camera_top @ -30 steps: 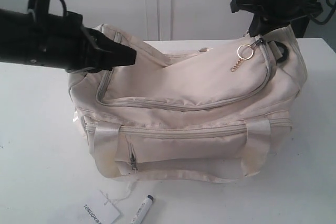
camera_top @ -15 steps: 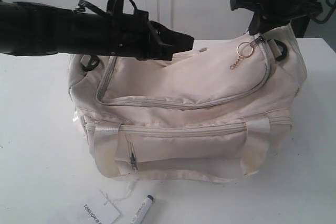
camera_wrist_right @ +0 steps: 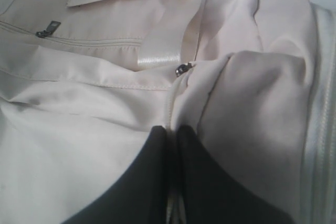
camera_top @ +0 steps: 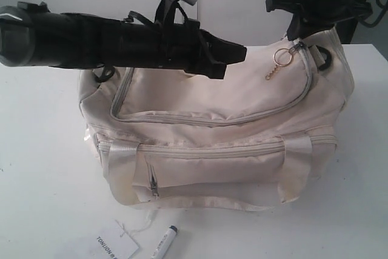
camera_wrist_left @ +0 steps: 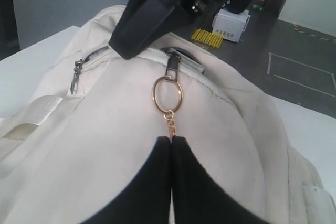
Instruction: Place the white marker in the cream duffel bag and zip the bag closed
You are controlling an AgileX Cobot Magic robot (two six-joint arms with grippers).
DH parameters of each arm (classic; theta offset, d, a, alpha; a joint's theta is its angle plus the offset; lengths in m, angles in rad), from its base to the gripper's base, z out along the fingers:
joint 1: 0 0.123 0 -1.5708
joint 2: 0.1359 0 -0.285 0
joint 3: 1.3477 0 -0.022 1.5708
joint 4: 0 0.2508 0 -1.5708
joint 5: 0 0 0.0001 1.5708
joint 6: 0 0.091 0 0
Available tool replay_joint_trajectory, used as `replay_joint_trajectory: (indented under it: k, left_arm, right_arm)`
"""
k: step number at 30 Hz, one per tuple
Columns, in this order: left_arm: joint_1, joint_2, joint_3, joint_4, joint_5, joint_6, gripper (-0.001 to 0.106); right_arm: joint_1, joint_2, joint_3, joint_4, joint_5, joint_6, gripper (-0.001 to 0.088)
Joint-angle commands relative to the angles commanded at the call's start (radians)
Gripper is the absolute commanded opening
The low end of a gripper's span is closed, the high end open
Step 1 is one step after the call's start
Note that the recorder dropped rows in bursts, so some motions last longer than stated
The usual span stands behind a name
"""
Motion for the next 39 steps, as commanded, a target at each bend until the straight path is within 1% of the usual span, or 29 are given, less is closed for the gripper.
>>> replay_joint_trajectory:
  k: [6, 10, 13, 17, 18, 20, 23, 25, 28, 31, 39]
  left_arm:
    - [-0.005, 0.034, -0.056, 0.000, -0.005, 0.000, 0.000]
    - [-0.032, 0.057, -0.103, 0.000, -0.085, 0.000, 0.000]
    - [-0.060, 0.079, -0.138, 0.000, -0.114, 0.007, 0.000]
    - [-0.075, 0.107, -0.163, 0.000, -0.131, 0.020, 0.000]
    - [-0.075, 0.113, -0.169, 0.000, -0.124, 0.020, 0.002]
    - [-0.079, 0.126, -0.184, 0.000, -0.113, 0.020, 0.009]
    - [-0.083, 0.148, -0.213, 0.000, -0.074, 0.024, 0.027]
    - [-0.083, 0.161, -0.228, 0.000, -0.074, 0.024, 0.039]
    - [-0.083, 0.168, -0.233, 0.000, -0.091, 0.024, 0.049]
    - [-0.083, 0.168, -0.233, 0.000, -0.097, 0.024, 0.052]
    - [-0.083, 0.168, -0.233, 0.000, -0.098, 0.024, 0.052]
  right_arm:
    - [0.000, 0.000, 0.000, 0.000, -0.002, 0.000, 0.0000]
    - [0.000, 0.000, 0.000, 0.000, -0.002, 0.000, 0.0000]
    - [0.000, 0.000, 0.000, 0.000, -0.002, 0.000, 0.0000]
    - [0.000, 0.000, 0.000, 0.000, -0.002, 0.000, 0.0000]
    - [0.000, 0.000, 0.000, 0.000, -0.002, 0.000, 0.0000]
    - [0.000, 0.000, 0.000, 0.000, -0.001, 0.000, 0.0000]
    - [0.000, 0.000, 0.000, 0.000, -0.001, 0.000, 0.0000]
    - [0.000, 0.000, 0.000, 0.000, -0.001, 0.000, 0.0000]
    - [0.000, 0.000, 0.000, 0.000, -0.001, 0.000, 0.0000]
    - [0.000, 0.000, 0.000, 0.000, -0.003, 0.000, 0.0000]
    - [0.000, 0.000, 0.000, 0.000, -0.003, 0.000, 0.0000]
